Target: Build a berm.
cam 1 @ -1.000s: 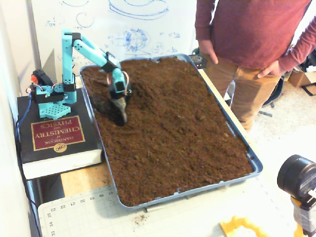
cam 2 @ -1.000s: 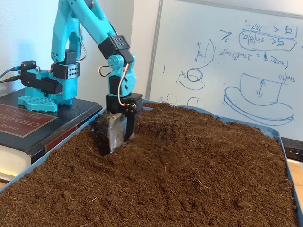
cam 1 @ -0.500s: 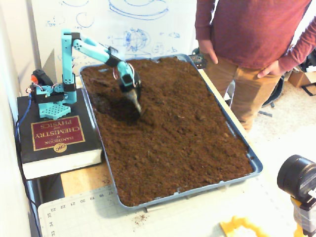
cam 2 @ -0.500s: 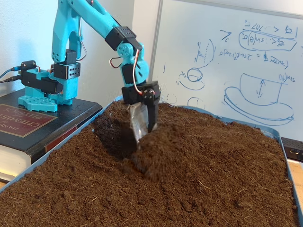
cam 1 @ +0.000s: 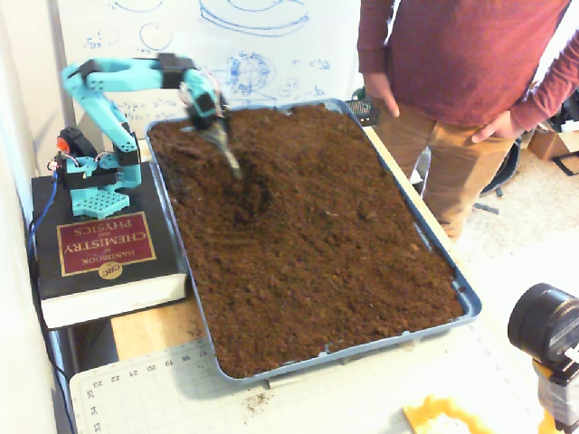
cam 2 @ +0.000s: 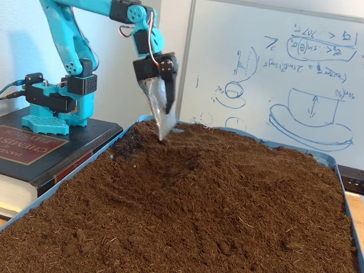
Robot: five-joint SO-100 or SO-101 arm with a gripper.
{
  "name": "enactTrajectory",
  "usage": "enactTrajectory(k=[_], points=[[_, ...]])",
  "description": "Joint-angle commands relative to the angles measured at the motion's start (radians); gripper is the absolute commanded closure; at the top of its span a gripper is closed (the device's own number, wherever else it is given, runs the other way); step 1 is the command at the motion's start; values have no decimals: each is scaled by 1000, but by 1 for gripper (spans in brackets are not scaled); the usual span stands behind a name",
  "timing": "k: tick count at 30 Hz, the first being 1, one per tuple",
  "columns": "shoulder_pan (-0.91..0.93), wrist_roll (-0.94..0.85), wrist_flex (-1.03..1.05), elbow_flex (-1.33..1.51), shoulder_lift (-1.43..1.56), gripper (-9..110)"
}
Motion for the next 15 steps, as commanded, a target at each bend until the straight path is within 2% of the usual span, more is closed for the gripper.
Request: enactTrajectory(k=[1,8,15], points=[[-118,9,95,49,61,101],[-170,92,78,121,-178,101],[-252,252,-212,120,-373,101]])
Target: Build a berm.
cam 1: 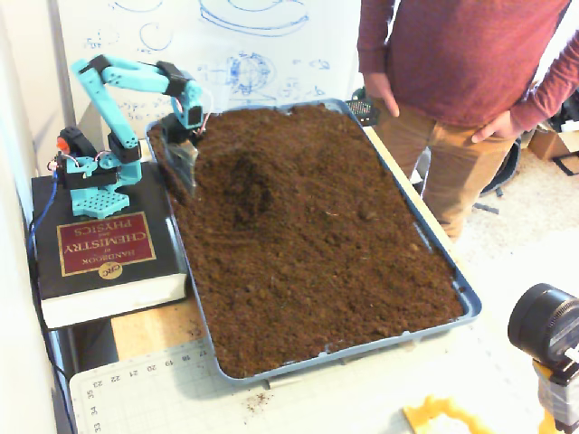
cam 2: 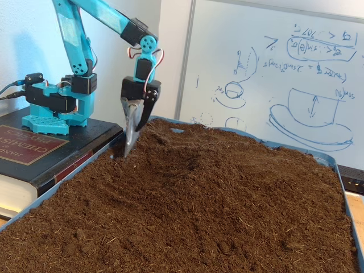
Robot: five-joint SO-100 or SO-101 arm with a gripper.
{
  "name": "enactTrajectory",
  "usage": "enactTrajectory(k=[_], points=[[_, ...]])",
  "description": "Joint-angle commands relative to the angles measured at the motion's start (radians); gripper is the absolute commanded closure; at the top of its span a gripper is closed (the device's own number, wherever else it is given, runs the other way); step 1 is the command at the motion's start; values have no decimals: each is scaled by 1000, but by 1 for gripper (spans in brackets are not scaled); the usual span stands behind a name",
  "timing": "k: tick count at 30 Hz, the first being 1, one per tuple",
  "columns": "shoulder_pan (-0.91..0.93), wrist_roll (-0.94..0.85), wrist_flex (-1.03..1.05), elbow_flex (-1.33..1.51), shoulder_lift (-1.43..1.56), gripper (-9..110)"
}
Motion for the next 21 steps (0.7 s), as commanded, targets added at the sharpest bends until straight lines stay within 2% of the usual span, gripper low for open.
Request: enactTrajectory(k=[1,11,21], points=[[-41,61,-161,-14,-57,101],[-54,80,-577,-106,-336,101],[23,187,-600,-440,-419,101]])
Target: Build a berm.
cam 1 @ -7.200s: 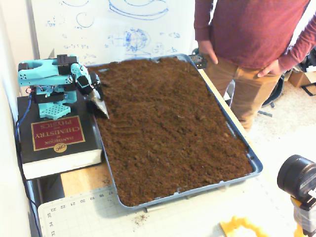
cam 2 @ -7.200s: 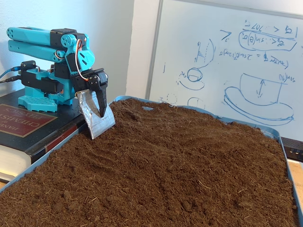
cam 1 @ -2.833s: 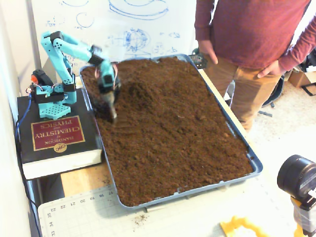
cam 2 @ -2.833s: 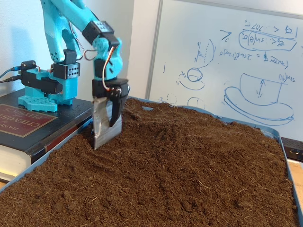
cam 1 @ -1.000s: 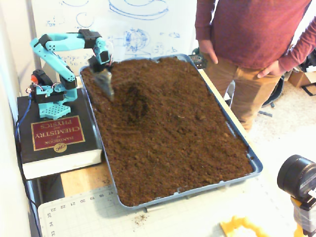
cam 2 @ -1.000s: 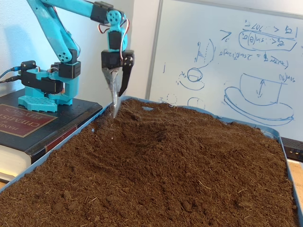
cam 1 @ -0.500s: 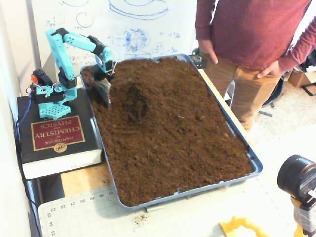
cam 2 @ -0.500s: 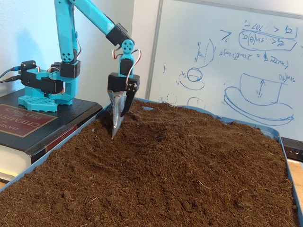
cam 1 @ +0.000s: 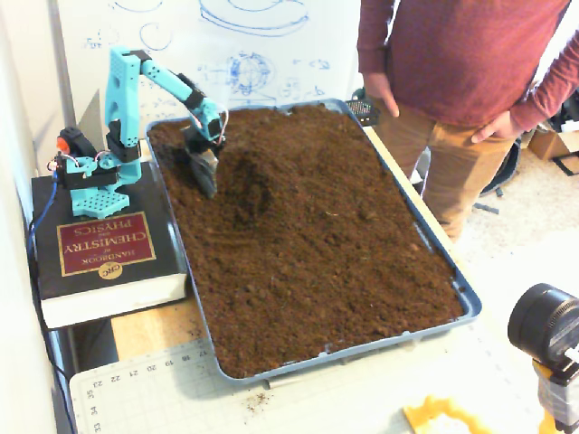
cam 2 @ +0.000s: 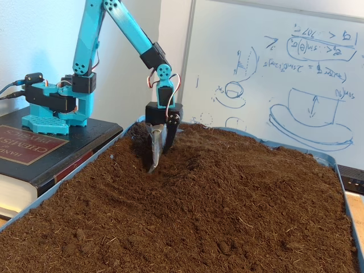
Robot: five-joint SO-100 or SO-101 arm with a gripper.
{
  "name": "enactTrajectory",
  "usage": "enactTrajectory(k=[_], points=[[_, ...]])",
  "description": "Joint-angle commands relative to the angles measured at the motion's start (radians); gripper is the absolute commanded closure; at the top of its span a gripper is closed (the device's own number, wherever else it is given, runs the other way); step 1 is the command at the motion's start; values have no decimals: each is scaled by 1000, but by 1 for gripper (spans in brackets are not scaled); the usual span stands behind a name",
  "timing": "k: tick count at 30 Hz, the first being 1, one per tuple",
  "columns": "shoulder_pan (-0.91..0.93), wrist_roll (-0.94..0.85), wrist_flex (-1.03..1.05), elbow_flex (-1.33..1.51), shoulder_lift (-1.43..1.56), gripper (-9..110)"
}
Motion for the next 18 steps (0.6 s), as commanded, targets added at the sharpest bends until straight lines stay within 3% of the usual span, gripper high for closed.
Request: enactTrajectory(k=[1,10,18], points=[[54,51,-118,-250,21,101],[135,55,-117,-249,161,101],[186,54,-117,-72,390,101]])
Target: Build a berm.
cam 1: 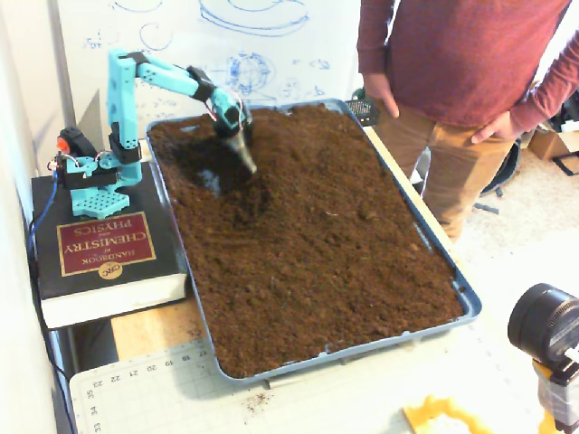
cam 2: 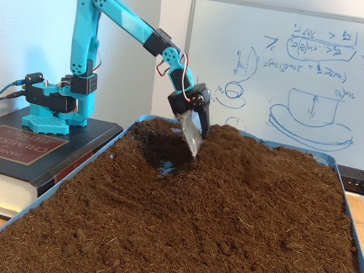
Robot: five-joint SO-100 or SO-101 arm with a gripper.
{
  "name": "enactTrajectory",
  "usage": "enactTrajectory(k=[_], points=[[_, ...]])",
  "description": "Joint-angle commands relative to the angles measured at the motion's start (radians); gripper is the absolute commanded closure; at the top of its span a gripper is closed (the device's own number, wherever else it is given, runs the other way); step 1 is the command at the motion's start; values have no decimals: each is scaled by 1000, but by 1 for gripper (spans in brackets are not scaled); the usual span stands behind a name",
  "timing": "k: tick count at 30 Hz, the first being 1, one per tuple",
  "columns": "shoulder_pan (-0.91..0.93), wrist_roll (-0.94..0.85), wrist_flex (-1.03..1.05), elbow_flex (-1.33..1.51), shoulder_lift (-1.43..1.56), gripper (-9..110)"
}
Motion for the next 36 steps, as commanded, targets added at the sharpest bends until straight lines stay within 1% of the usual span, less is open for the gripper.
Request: enactTrajectory(k=[1,10,14,18,21,25,31,34,36], points=[[44,8,-32,51,216,101],[32,-3,-5,417,575,101],[37,-11,184,503,724,101],[60,-75,479,437,782,101],[124,-181,681,307,723,101],[278,-385,842,100,522,101],[488,-713,851,-140,161,101],[561,-865,851,-232,6,101],[592,-936,851,-279,-77,101]])
